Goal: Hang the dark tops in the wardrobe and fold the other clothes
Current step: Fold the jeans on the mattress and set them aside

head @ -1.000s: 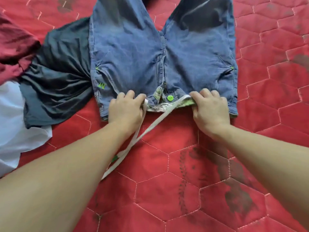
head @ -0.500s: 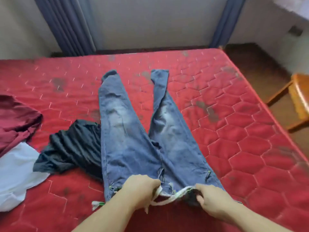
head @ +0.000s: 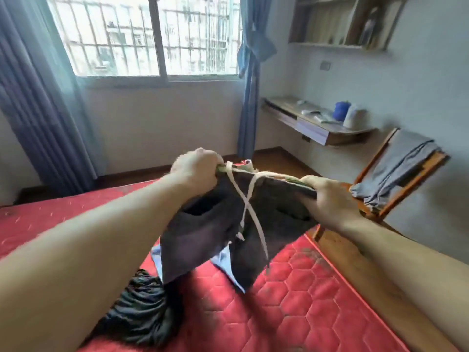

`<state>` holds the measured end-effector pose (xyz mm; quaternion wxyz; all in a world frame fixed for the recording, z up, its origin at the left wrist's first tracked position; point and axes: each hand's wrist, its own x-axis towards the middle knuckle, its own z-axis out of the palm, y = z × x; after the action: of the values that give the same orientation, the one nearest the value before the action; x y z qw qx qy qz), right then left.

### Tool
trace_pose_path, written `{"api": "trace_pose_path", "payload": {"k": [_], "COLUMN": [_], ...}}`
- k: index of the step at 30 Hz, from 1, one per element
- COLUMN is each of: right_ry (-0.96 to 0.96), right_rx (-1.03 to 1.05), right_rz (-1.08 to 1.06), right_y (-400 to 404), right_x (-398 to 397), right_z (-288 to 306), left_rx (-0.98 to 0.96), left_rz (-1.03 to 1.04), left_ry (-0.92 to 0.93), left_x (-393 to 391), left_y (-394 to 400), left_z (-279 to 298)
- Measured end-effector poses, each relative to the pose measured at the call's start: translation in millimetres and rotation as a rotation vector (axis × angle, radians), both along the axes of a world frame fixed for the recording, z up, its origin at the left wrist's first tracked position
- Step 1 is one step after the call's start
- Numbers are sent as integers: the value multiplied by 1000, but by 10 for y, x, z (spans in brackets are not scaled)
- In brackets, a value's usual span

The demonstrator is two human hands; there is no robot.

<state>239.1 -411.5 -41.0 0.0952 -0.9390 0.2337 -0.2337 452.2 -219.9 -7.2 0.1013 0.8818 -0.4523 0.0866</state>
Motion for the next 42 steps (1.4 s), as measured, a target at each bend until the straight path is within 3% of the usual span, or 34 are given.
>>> {"api": "trace_pose_path", "payload": {"k": [2, 5, 6, 8, 10, 12, 16, 20, 22, 24, 27, 30, 34, 39, 42], "right_ry": [103, 442, 415, 275, 368, 536, 412, 567, 456, 377, 612, 955, 1223, 1386, 1340], "right_rx": [23, 125, 97, 9, -24, 38, 147, 259, 224, 264, 417, 447, 557, 618, 646], "right_rz": [19, 76, 78, 45, 1, 7, 34, 74, 79, 56, 59, 90, 87, 69, 70], "right_y": [97, 176, 183, 130, 92, 28, -149, -184, -243, -329, -327, -262, -228, -226, -257], "right_x": [-242, -569, -660, -822, -956, -1095, -1359, -1529, -1557, -1553, -1487, -1315, -1069, -615, -383], "right_z": [338, 727, 854, 1052, 1185, 1235, 1349, 1420, 1427, 1452, 1396, 1171, 749, 337, 86], "left_rx": [16, 390, 386, 190, 39, 170, 485, 679, 600, 400, 356, 593, 834, 955, 986], "left_rz": [-42, -216, -227, -199, -190, -225, -155, -42, -33, -50, -36, -33, -10, 12, -19], "left_ry": [52, 49, 18, -46, -64, -23, 254, 550, 489, 248, 135, 333, 562, 859, 745], "left_x": [-176, -555, -626, -672, -728, -844, -1038, -1269, -1323, -1312, -1325, -1301, -1155, -765, -475], "left_y": [27, 127, 149, 141, 151, 157, 199, 299, 324, 322, 374, 472, 527, 516, 443], "left_z": [419, 793, 889, 1062, 1164, 1217, 1242, 1361, 1414, 1428, 1283, 983, 527, -24, -275]}}
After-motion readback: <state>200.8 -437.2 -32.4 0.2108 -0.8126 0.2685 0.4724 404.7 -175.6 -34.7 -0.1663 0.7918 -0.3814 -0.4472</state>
